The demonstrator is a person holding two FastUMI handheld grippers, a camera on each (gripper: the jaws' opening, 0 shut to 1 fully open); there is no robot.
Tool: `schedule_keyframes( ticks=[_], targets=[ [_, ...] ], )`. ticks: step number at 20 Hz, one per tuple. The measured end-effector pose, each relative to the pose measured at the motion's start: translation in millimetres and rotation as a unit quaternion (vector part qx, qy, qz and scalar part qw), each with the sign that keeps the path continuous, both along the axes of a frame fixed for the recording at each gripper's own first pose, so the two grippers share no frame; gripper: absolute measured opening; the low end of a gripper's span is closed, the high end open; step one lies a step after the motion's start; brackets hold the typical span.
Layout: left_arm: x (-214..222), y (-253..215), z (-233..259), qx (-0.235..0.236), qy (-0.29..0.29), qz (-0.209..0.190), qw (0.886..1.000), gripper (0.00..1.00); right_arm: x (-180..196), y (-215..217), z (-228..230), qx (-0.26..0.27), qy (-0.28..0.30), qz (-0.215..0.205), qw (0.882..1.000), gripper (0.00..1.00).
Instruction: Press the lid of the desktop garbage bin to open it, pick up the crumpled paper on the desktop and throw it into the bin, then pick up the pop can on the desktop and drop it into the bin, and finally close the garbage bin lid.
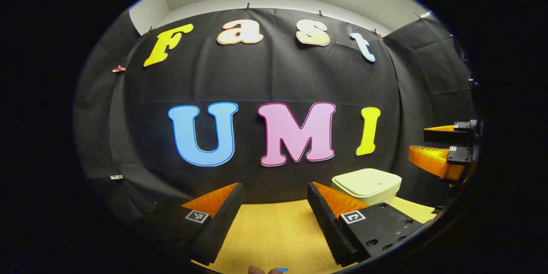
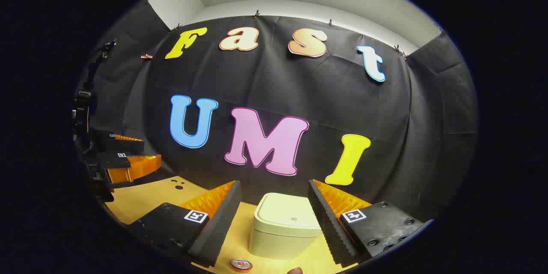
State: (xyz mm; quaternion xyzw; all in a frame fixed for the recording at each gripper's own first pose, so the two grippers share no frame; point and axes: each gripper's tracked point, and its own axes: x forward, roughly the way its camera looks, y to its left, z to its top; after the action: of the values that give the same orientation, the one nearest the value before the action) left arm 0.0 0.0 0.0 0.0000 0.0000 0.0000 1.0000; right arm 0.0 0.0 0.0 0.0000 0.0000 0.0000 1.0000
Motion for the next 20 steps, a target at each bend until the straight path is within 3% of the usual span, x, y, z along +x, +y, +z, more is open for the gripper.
schedule_keyframes(
  ticks=[12, 18, 20],
  targets=[
    [-6.0, 11.5, 11.0, -0.033, -0.023, 0.02, 0.999, 0.96, 0.9, 0.8, -7.3, 0.002, 0.018, -0.008, 1.0, 0.97],
    [-3.5, 13.2, 4.7, -0.019, -0.016, 0.031, 0.999, 0.96, 1.8, 1.8, -5.8, -0.002, 0.017, -0.002, 1.0, 0.97],
    [-5.4, 11.0, 4.2, -0.027, -0.018, 0.026, 0.999, 0.96, 4.7, 0.6, -2.9, -0.011, 0.018, -0.003, 1.0, 0.84]
  ],
)
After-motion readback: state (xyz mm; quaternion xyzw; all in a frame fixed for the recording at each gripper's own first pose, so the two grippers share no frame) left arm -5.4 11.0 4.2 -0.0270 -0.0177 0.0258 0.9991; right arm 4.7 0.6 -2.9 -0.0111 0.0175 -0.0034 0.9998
